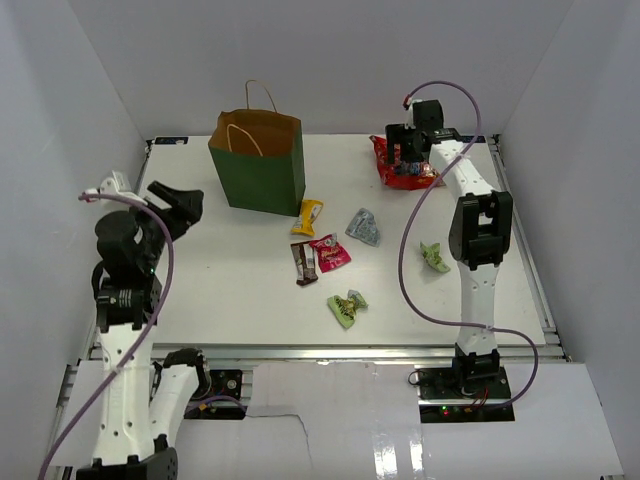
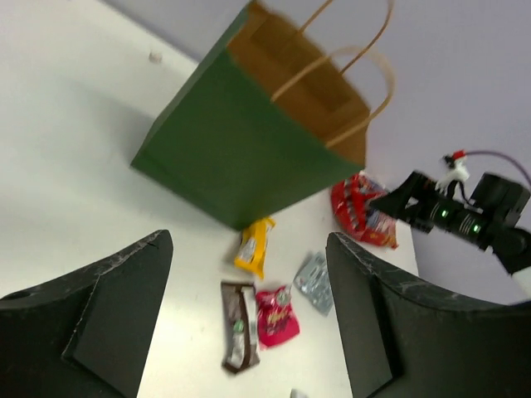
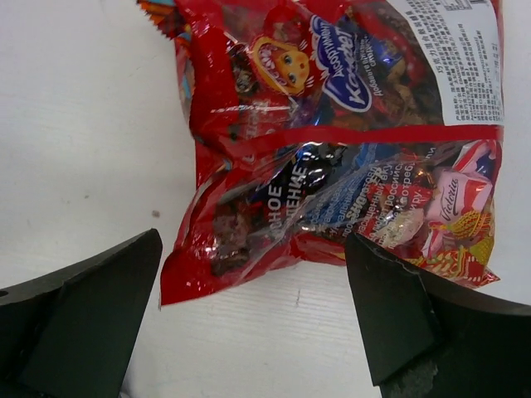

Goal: Place the snacks into the paper bag

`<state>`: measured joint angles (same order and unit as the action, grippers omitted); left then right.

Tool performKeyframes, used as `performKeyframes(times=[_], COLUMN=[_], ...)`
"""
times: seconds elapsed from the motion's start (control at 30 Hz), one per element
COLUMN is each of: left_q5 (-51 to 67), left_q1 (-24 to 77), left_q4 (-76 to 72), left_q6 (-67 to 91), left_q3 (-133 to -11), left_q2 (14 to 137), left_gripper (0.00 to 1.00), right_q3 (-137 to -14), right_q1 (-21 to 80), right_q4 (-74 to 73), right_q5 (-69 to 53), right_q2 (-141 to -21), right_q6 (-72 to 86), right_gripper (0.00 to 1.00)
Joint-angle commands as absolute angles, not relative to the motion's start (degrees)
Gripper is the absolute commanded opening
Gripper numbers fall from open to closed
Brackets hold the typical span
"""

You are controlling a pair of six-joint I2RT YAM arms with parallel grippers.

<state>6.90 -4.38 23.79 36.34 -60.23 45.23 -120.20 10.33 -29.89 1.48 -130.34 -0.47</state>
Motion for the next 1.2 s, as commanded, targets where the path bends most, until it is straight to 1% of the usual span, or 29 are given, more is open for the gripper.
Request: performKeyframes(times=[0.0, 0.03, 0.07, 0.13, 0.17, 0.23, 0.33, 0.37, 0.4, 0.43, 0.53, 0.6, 0.63, 0.67, 0.77, 0.8, 0.83, 0.87, 0.93, 0.97, 1.03, 1.07, 1.17], left_q5=[6.9, 7.4, 7.4, 6.9, 6.8, 6.8, 7.2, 7.7, 8.0, 8.2, 8.5, 8.9, 9.0, 9.1, 9.4, 9.5, 9.7, 9.6, 9.6, 9.6, 9.8, 9.9, 10.3], left_q1=[-4.4, -4.4, -4.4, -4.4, -4.5, -4.4, -4.4, -4.4, -4.4, -4.4, -4.4, -4.4, -4.4, -4.4, -4.4, -4.5, -4.4, -4.4, -4.4, -4.4, -4.4, -4.5, -4.4], left_q4=[28.5, 28.8, 29.2, 29.3, 29.3, 29.4, 30.1, 30.4, 30.3, 30.3, 30.2, 30.0, 29.8, 29.7, 29.7, 29.7, 29.6, 29.5, 29.4, 29.4, 29.1, 29.0, 28.4], left_q6=[37.9, 39.0, 41.4, 43.6, 45.1, 45.7, 45.7, 45.8, 46.1, 46.5, 47.8, 48.2, 48.3, 48.3, 48.3, 48.4, 48.4, 48.6, 48.5, 48.6, 48.6, 48.5, 48.4], left_q3=[-52.4, -49.0, -47.5, -43.8, -42.9, -42.0, -42.4, -42.5, -42.3, -42.1, -40.6, -39.6, -39.5, -39.3, -38.8, -38.8, -38.5, -38.3, -37.9, -37.6, -37.4, -37.3, -36.8], left_q2=[39.8, 37.8, 34.2, 31.0, 28.7, 27.6, 28.0, 28.3, 28.6, 28.7, 28.2, 28.0, 28.0, 27.9, 27.8, 27.7, 27.5, 27.2, 26.8, 26.5, 26.4, 26.3, 26.3], left_gripper=[0.85, 0.88, 0.89, 0.89, 0.89, 0.89, 0.89, 0.89, 0.89, 0.89, 0.89, 0.89, 0.89, 0.89, 0.89, 0.89, 0.89, 0.89, 0.89, 0.90, 0.90, 0.90, 0.90], right_q3=[-123.4, -123.1, -122.6, -122.3, -122.6, -123.1, -123.2, -123.1, -122.8, -122.5, -121.1, -120.5, -119.9, -119.5, -116.8, -116.1, -115.5, -114.6, -113.0, -110.4, -107.8, -106.2, -105.5], right_q1=[11.6, 11.9, 12.3, 12.7, 13.0, 13.3, 13.6, 13.5, 13.5, 13.3, 12.7, 12.3, 12.0, 11.5, 10.1, 9.5, 9.1, 7.9, 6.6, 5.2, 3.9, 2.7, 1.6], right_q4=[-24.5, -24.3, -24.2, -23.0, -22.6, -21.9, -21.4, -21.4, -21.4, -21.3, -20.7, -20.3, -20.2, -20.1, -19.8, -19.1, -18.7, -18.6, -16.2, -14.3, -7.6, -5.4, 4.0], right_q5=[7.8, 8.7, 9.1, 10.5, 10.8, 12.6, 14.1, 14.2, 14.5, 14.6, 14.4, 12.7, 11.6, 9.9, 1.3, -6.0, -8.8, -15.7, -24.7, -32.3, -40.0, -46.3, -57.3], right_q2=[-132.0, -132.4, -132.8, -134.3, -134.9, -136.9, -138.2, -138.2, -138.1, -137.9, -137.3, -137.0, -136.8, -136.6, -133.8, -131.8, -130.7, -129.7, -126.4, -125.2, -121.0, -119.3, -117.5], right_q6=[6.9, 7.4, 8.6, 9.3, 9.5, 9.4, 9.1, 9.1, 8.8, 8.8, 9.0, 9.0, 8.6, 8.4, 7.4, 6.7, 6.4, 5.6, 4.7, 5.2, 6.5, 7.6, 14.8], right_gripper=[0.97, 0.98, 0.99, 1.00, 0.95, 0.93, 0.78, 0.67, 0.61, 0.50, 0.37, 0.24, 0.11, 0.08, 0.08, 0.08, 0.08, 0.08, 0.08, 0.08, 0.08, 0.08, 0.08])
